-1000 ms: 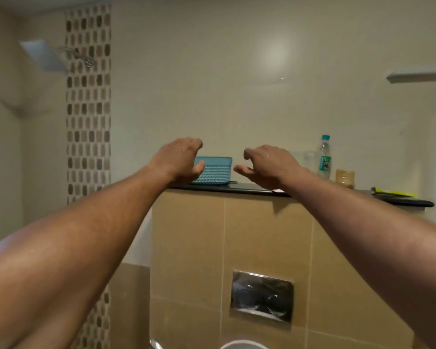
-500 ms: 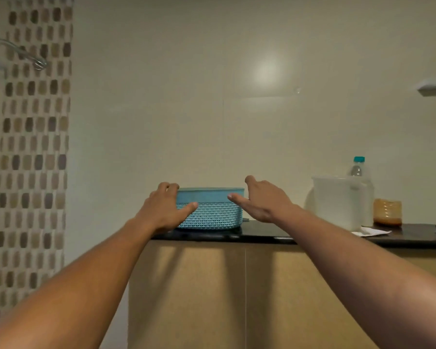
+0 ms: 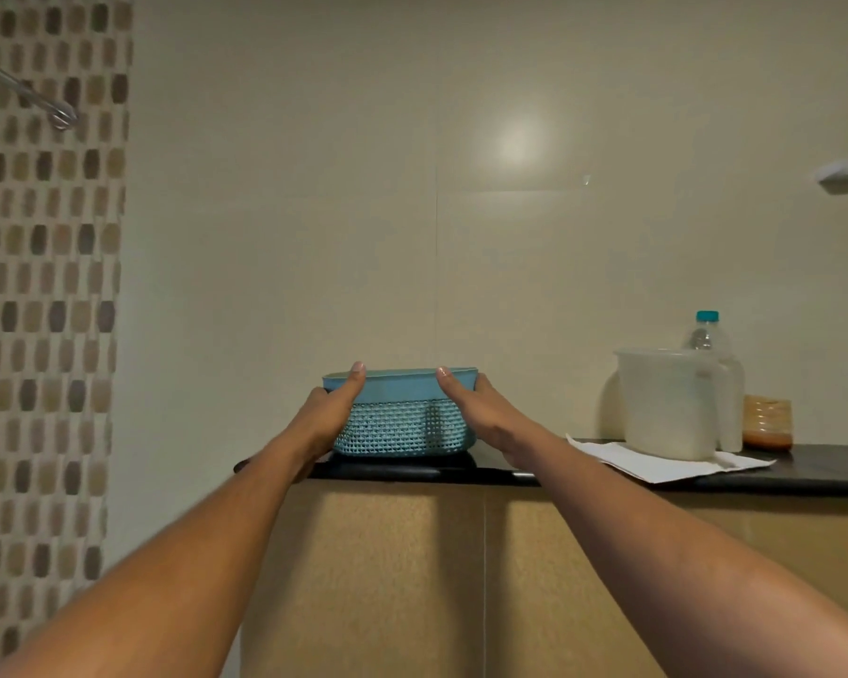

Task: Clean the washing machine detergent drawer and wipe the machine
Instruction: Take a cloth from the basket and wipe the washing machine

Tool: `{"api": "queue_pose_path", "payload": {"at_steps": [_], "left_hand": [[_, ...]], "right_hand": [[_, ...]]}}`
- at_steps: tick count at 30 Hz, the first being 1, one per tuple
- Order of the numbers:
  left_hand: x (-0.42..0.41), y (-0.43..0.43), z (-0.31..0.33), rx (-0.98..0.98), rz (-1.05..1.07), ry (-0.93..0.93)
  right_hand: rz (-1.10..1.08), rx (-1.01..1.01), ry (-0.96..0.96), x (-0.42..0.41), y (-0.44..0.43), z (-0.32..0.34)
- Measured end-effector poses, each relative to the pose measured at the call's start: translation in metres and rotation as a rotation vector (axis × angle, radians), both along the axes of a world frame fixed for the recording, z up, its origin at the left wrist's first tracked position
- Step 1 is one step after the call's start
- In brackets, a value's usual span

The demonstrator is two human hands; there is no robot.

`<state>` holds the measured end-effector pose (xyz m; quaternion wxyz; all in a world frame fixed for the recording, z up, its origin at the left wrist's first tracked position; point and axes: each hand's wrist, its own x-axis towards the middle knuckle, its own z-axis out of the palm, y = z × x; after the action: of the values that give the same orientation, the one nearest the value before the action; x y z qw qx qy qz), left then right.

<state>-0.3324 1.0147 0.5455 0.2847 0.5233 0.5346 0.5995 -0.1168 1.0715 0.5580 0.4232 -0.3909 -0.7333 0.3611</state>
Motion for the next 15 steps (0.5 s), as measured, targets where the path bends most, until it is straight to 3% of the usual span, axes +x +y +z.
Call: {"api": "queue_pose_path", "payload": {"at_steps": [9,15], "left_hand": [[0.031,-0.072,0.01,0.077,0.259,-0.128],[0.077,-0.178,-0.004,0.065,0.4,-0.149]], "right_hand": [[-0.034,0.065,0.207,0.029,-0.051,0.004],[0.015,-0.042,0.317,0.065,-0.127,-0.011]]}}
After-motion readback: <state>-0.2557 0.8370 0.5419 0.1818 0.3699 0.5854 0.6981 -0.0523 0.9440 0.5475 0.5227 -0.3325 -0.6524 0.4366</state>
